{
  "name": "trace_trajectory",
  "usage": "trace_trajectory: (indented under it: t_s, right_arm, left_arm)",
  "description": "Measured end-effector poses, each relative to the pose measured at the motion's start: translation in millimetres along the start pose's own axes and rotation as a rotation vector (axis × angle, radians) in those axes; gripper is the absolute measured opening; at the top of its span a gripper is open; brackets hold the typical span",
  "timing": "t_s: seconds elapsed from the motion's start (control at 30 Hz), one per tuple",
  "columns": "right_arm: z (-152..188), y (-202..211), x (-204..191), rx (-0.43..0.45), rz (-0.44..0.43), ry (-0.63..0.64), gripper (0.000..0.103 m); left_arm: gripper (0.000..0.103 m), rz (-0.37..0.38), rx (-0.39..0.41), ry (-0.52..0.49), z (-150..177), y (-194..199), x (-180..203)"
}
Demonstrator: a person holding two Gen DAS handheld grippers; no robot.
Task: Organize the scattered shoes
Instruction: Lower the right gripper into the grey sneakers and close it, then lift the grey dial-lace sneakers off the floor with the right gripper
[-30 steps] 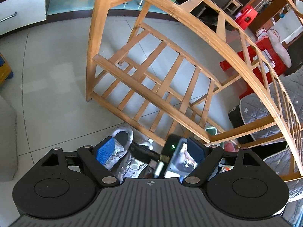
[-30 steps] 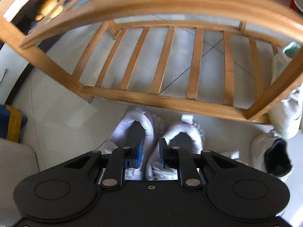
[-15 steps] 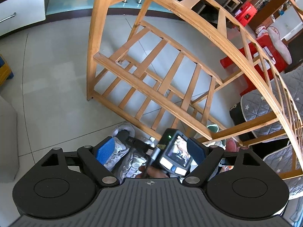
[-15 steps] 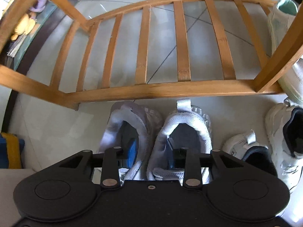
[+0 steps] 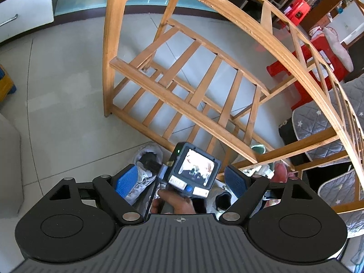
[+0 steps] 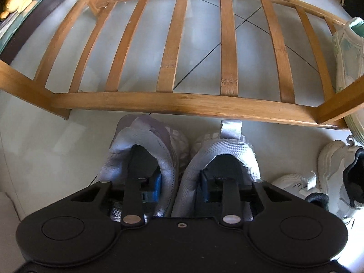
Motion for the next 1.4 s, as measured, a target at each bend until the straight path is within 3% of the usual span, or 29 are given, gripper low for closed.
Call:
trace_trajectory:
  t_s: [0.53, 0.8, 1.17, 1.4]
  right_arm:
    - [27, 99, 76, 0.284, -0.177, -0.152, 0.024]
    - [39, 151, 80, 0.453, -0.203, -0.079, 0.024]
    - [46, 205, 92, 0.529, -0.167, 0.003, 0.023]
    - [40, 239, 112, 0.555, -0.137, -0.024, 0.023]
  left_arm:
    - [0.084, 0.014, 0.014, 0.008, -2, 4, 7]
    - [0.084, 0.02, 0.017, 0.022, -4, 6, 8]
    - [0.084, 0.021, 0.027, 0.023, -4, 9, 11]
    - [0.084, 0.038, 0.023, 0.008, -3, 8, 20]
Point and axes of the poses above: each gripper's, at about its wrist camera, not at the fingertips, and y roughly against the way its jaws point, x to its right, z to its underside, the point moved 3 cm from there along -y, roughly the way its jaws point, and after that the axes turned 14 degrees about -y, right-handed, at the moved point
